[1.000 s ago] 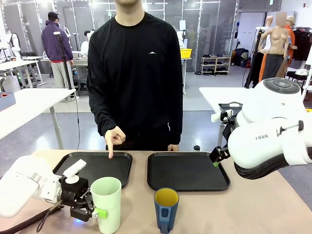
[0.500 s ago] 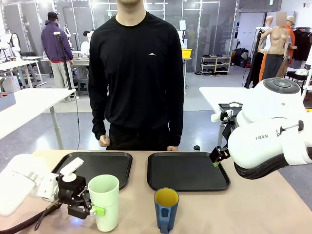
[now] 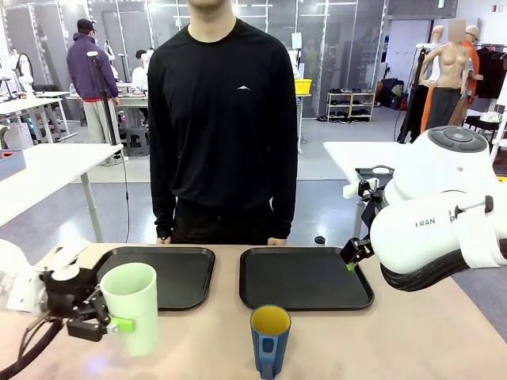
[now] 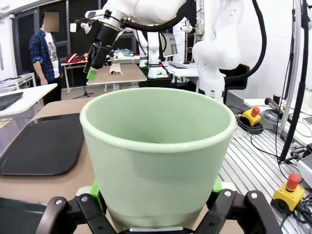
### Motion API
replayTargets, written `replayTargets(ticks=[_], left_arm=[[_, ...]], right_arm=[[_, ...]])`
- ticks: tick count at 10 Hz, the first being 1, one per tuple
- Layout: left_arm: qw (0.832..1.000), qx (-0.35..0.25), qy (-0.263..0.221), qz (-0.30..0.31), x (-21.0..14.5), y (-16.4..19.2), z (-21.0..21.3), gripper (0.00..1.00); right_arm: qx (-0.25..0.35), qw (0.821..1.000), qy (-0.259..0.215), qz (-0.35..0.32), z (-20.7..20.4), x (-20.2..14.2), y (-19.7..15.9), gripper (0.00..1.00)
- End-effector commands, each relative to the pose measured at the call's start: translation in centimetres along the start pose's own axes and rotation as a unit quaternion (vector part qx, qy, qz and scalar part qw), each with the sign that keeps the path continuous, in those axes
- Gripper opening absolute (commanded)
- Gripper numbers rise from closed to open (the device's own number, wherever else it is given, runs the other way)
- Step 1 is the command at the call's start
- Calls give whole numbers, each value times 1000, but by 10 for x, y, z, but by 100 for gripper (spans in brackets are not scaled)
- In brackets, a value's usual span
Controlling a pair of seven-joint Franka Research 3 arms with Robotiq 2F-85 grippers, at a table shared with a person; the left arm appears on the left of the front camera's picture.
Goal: Sort and store the cups by type.
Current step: Pick up the Reusable plastic cup, then place the picked Reusable plastic cup into the Flat Tray indicated by the person.
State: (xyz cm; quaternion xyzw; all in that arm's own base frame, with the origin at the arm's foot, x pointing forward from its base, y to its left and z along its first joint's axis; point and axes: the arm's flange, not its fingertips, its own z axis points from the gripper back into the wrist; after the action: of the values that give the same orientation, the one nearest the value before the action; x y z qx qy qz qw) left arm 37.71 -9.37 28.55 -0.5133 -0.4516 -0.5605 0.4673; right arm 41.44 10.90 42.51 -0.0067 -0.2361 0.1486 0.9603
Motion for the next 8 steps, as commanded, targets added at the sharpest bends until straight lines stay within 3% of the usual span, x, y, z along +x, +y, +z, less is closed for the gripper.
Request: replayTargets(ticks=[1,4,5,8], left_arm=[[999,6,-16,-49,-47,-33,12,22],[998,15,-22,-53,-43,-33,26,22],[1000,18,-7,-16,18,-12,20,22],[1000,18,-7,-16,18,-12,20,22]], right_arm=[[1,1000,0,-1,0,0,-1,100],[1,1000,0,-1,0,0,-1,100],[1,1000,0,-1,0,0,-1,100],[1,1000,0,-1,0,0,-1,100]])
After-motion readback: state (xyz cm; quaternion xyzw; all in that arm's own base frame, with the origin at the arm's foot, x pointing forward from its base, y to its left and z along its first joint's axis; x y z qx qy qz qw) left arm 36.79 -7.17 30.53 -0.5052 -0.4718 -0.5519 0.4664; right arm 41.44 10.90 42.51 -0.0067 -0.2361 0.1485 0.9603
